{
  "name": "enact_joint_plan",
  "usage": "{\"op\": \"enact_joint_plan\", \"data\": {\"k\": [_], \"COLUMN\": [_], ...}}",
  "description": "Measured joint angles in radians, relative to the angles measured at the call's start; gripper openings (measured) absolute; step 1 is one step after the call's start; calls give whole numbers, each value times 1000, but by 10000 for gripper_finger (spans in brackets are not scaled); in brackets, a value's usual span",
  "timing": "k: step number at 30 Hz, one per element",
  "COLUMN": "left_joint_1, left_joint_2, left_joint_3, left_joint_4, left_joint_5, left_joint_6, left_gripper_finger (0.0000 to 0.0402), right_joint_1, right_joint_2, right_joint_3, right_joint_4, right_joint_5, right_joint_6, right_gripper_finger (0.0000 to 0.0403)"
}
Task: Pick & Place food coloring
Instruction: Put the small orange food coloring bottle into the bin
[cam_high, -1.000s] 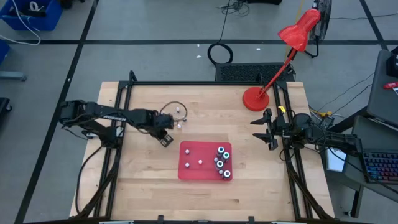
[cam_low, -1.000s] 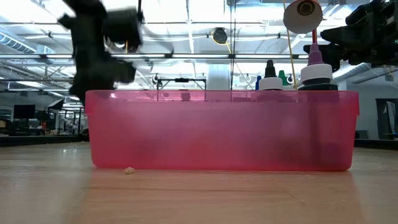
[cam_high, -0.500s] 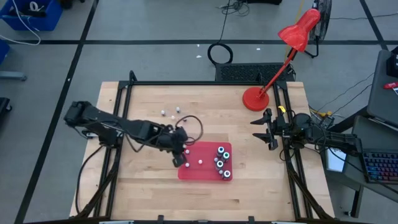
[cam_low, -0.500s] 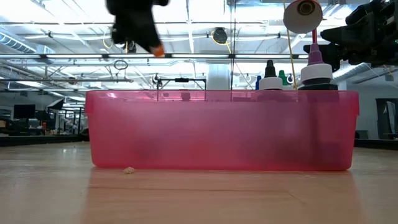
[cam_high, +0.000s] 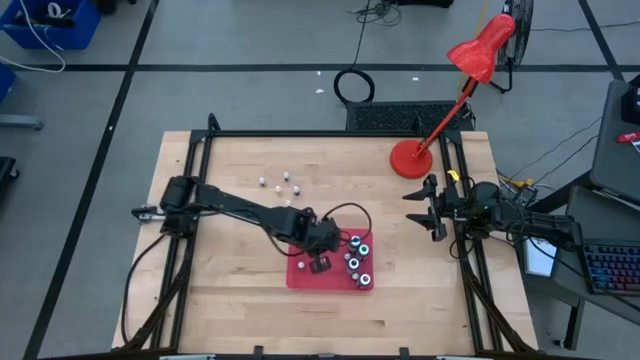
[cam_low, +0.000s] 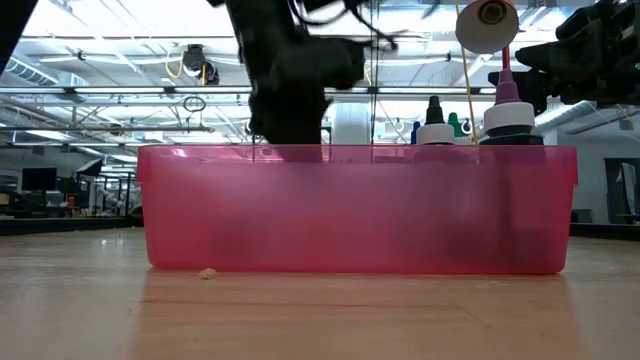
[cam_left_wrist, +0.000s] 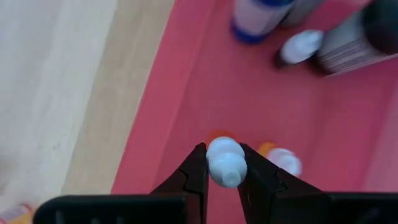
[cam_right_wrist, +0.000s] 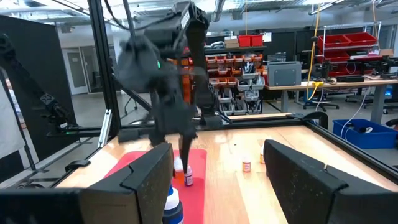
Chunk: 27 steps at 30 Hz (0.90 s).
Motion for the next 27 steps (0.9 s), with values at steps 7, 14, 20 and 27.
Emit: {"op": "enact_joint_plan", "data": {"k": [7, 14, 20, 27], "left_joint_1": [25, 32, 32, 55], "left_joint_2": [89, 123, 120, 59], "left_joint_3": [0, 1, 1, 0], "left_joint_4": [-7, 5, 8, -42], "left_joint_5": [35, 63, 62, 194], "left_joint_6": [-8, -30, -52, -56], "left_gripper_finger": [60, 66, 129, 168], "right_joint_1": [0, 0, 0, 0], "right_joint_2": [0, 0, 0, 0], "right_joint_3": [0, 0, 0, 0], "right_joint_4": [-1, -1, -2, -2], "right_joint_5": [0, 0, 0, 0], "right_joint_6": [0, 0, 0, 0], "right_gripper_finger": [238, 238, 238, 238]}}
